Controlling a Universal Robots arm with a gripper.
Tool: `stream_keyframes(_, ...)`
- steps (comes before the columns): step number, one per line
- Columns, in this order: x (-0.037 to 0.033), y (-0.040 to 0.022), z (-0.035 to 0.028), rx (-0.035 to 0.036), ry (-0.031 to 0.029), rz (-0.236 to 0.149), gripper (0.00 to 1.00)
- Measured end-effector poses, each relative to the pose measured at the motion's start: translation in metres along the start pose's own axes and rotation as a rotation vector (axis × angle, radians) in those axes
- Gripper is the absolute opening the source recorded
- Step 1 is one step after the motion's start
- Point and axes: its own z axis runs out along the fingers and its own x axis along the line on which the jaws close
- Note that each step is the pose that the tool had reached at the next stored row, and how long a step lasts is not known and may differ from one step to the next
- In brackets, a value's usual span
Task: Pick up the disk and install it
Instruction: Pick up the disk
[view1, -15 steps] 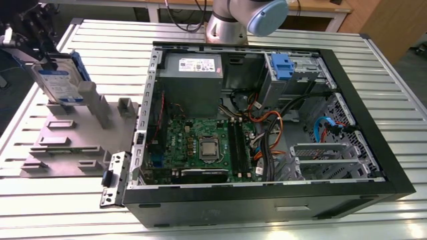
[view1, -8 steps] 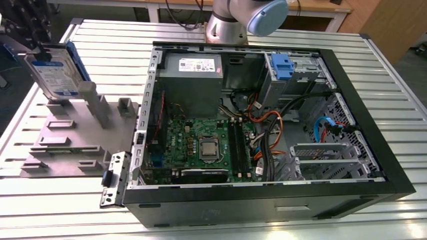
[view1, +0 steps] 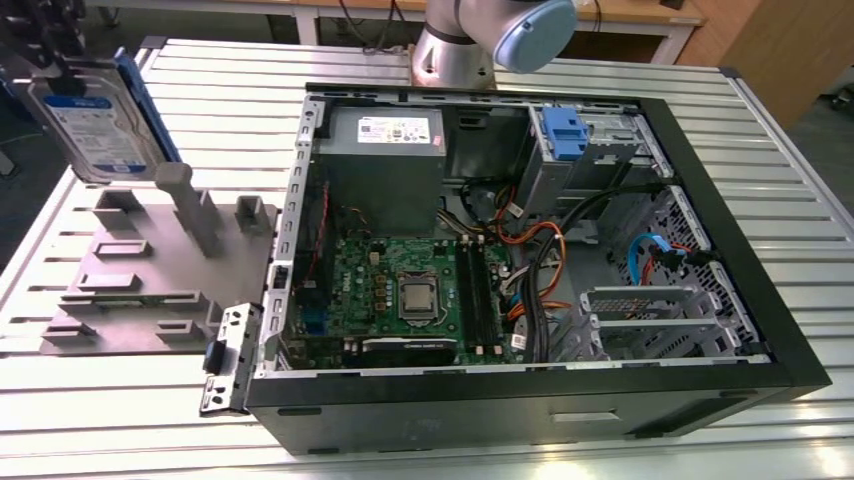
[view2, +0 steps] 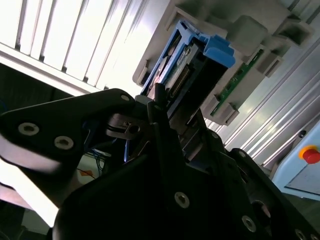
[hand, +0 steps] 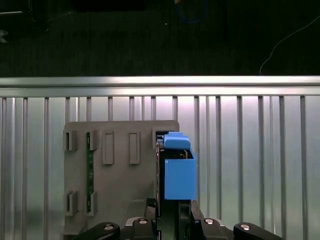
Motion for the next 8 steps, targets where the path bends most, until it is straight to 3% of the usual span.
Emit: stream_keyframes(8, -0.0003, 0.0003, -0.0354, 0.0, 0.0, 0.0, 0.35)
